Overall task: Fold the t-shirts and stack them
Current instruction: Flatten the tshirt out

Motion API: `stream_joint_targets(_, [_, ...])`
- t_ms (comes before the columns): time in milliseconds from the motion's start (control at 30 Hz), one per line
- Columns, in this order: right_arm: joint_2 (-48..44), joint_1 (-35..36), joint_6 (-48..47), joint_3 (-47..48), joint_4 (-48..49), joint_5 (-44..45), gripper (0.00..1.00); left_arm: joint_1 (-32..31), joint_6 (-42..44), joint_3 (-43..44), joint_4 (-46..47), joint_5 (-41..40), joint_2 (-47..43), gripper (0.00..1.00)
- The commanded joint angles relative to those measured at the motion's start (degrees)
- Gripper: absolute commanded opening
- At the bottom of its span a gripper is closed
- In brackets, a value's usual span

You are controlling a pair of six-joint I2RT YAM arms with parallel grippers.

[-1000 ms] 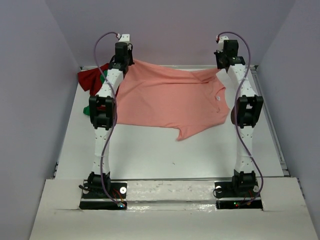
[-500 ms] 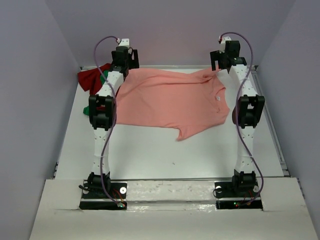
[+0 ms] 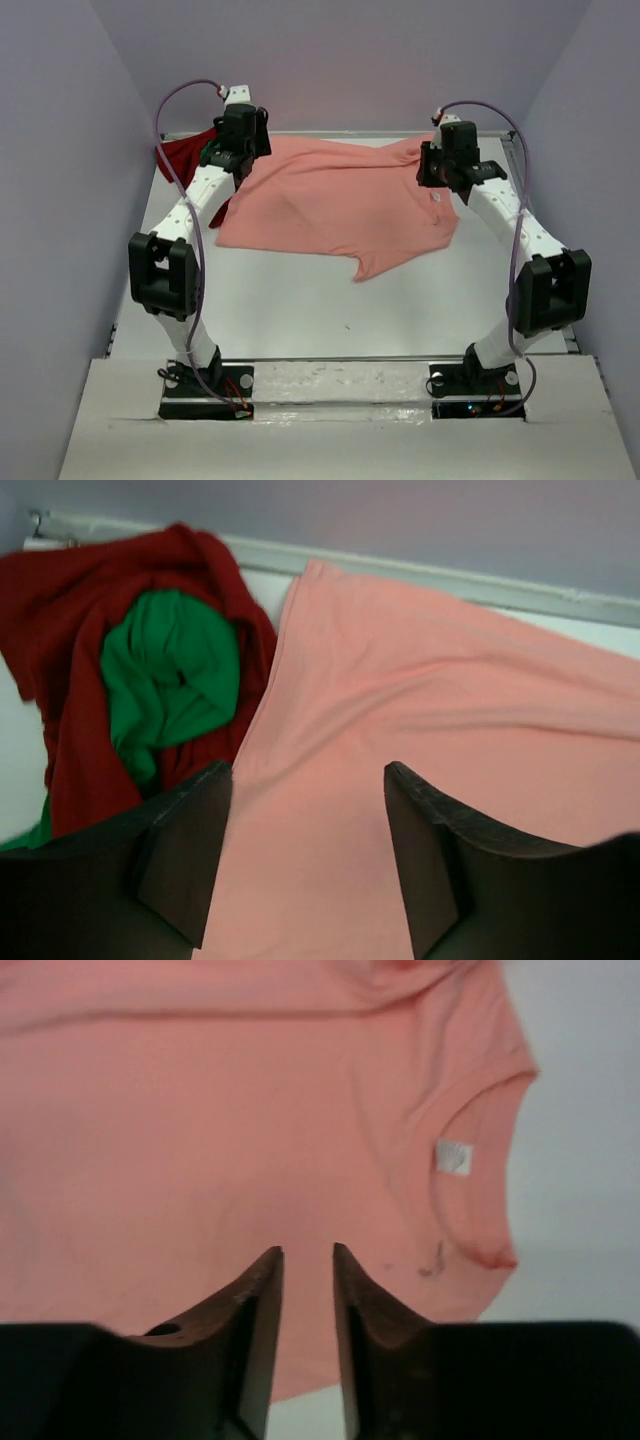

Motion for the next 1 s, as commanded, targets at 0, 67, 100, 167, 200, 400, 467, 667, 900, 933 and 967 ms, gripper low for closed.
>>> stream_joint_targets(0, [-4.6,1.9,7.3,-9.6,0.4,-3.4,0.25,-0.9,-4.6,-8.8,-6.1,-7.2,-7.3,0.64])
stream_joint_targets(67, [-7.9,2.4,10.4,-12.6,1.1,-9.5,0.45,-2.5,-5.6,-9.1,-8.7,-9.2,-8.6,0.56])
stream_joint_targets(100, [-9.1,2.4,11.2,-14.0,1.1,-10.2,0.52,-3.2,-6.1,-9.5,-10.6,-10.1,-9.3,0.53])
stream_joint_targets(167, [-12.7,2.9,14.5,-18.6,1.9,-11.9,0.67,-5.1,-6.7,-9.8,-12.2,-9.7,-11.2,0.45])
stream_joint_targets(200, [-14.1,2.9,14.9,-20.0,2.1,-11.9,0.70,-5.8,-7.2,-10.0,-13.2,-9.3,-12.1,0.44])
stream_joint_targets(400, [-26.5,2.9,19.8,-33.1,5.4,-14.4,0.78,-10.1,-10.4,-15.7,-12.3,-8.0,-19.9,0.43])
stream_joint_targets(467, [-28.6,2.9,21.6,-36.0,6.2,-15.5,0.77,-11.4,-10.7,-17.4,-11.7,-8.1,-22.1,0.43])
stream_joint_targets(667, [-36.5,2.9,29.4,-48.8,11.3,-19.8,0.70,-12.9,-10.7,-19.6,-11.7,-8.2,-25.8,0.43])
stream_joint_targets(900, [-35.6,2.9,35.1,-56.9,17.6,-25.1,0.68,-13.1,-10.4,-19.7,-11.8,-7.1,-27.9,0.43])
stream_joint_targets(933, [-35.2,2.9,34.7,-57.1,18.3,-25.2,0.69,-13.1,-10.3,-19.6,-11.7,-7.0,-28.2,0.44])
stream_joint_targets(967, [-34.0,2.9,34.5,-57.1,19.0,-25.0,0.69,-13.1,-10.3,-19.4,-11.7,-6.8,-28.3,0.44])
